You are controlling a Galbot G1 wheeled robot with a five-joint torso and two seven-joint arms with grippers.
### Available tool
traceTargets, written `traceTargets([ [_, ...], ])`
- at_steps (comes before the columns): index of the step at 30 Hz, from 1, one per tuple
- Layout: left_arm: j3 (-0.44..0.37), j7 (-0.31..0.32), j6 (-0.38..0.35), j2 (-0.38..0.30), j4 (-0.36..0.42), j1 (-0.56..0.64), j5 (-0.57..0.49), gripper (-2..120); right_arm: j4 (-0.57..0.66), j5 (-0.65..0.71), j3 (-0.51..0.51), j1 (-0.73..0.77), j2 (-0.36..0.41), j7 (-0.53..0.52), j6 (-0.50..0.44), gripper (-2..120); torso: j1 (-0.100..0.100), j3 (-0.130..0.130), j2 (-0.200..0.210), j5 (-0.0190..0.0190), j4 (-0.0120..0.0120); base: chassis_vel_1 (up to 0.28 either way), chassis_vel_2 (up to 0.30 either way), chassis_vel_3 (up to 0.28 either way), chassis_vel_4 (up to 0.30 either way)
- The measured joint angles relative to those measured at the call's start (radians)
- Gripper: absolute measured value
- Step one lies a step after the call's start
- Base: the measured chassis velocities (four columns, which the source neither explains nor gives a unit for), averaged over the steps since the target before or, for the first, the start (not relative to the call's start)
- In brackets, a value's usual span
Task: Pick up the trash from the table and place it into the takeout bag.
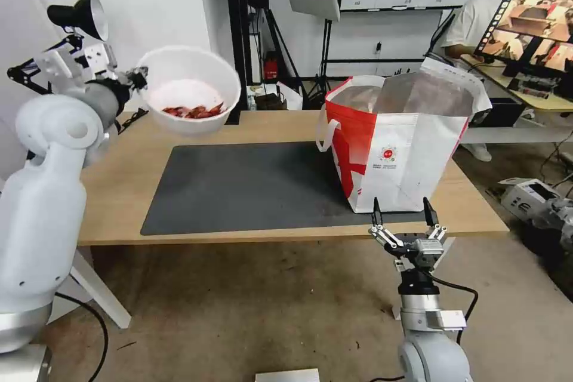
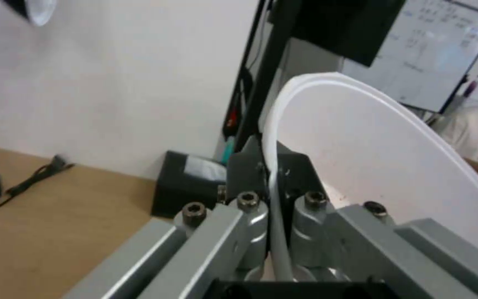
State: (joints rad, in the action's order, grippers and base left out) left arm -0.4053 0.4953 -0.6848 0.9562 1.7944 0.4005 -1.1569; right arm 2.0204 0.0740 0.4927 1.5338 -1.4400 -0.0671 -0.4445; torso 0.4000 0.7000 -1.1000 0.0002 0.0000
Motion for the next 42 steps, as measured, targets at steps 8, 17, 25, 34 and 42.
traceTargets([
  [8,0.082,0.005,0.005,0.038,-0.025,-0.108,-0.053,0,0.008,-0.007,0.006,0.012,-0.001,0.001,0.0,100,0.0,0.0,0.0,0.0,0.0,0.0,0.0,0.0,0.0],
  [17,0.169,0.003,0.014,0.115,-0.078,-0.2,-0.066,0,0.01,-0.008,0.021,0.013,0.006,0.003,0.0,100,0.0,0.0,0.0,0.0,0.0001,0.0,0.0,0.0,0.0],
  [25,0.254,0.002,0.028,0.19,-0.144,-0.293,-0.061,0,0.012,-0.009,0.037,0.023,0.004,0.004,-0.001,100,0.0,0.0,0.0,0.0001,0.0,0.0,0.0,0.0,0.0],
  [34,0.365,-0.018,0.074,0.266,-0.259,-0.405,-0.035,0,0.018,-0.01,0.05,0.028,0.001,0.005,-0.002,100,0.0,0.0,0.0,0.0,0.0,0.0,0.0,0.0,0.0],
  [42,0.474,-0.042,0.127,0.333,-0.353,-0.468,-0.01,0,0.02,-0.01,0.055,0.027,-0.002,0.005,-0.003,100,0.0,0.0,0.0,0.0,0.0,0.0,0.0,0.0,0.0],
])
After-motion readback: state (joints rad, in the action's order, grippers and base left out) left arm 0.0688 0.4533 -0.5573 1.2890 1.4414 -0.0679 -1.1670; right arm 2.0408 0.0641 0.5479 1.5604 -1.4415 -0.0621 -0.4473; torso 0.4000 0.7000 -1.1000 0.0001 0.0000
